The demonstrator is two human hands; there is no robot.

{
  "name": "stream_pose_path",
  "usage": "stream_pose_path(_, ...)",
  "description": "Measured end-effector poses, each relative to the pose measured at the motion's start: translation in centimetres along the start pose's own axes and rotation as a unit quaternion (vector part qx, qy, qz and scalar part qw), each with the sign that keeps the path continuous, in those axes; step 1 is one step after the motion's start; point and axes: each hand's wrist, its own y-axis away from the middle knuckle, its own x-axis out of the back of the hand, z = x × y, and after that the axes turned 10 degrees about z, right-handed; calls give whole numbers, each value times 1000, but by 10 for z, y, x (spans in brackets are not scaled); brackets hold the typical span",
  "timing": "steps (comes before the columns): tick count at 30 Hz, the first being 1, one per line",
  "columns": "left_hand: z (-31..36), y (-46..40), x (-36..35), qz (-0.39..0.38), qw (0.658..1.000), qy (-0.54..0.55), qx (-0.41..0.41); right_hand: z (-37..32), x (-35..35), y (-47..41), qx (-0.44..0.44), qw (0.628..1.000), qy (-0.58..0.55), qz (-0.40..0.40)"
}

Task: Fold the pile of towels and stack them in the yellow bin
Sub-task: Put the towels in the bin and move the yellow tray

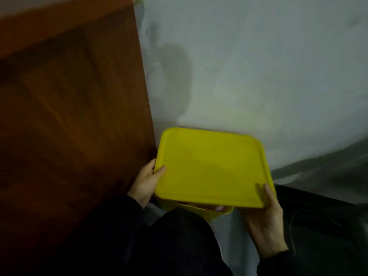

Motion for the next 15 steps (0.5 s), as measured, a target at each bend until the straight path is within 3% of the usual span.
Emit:
stream_pose_path(3, -46, -18, 18, 31, 995, -90, 25, 29, 49, -34, -17, 986, 146, 82)
stream_pose_path(6, -84, -38, 25, 75, 982, -170, 24, 52, 64, -53, -10, 960, 259, 107)
stream_pose_path(9, -105, -60, 22, 158, 942, -296, 1, 70, 63, -74, 38, 929, 349, 115)
stream_pose_path(15, -132, -87, 3, 182, 925, -333, -2, 91, 69, -115, 101, 863, 469, 160)
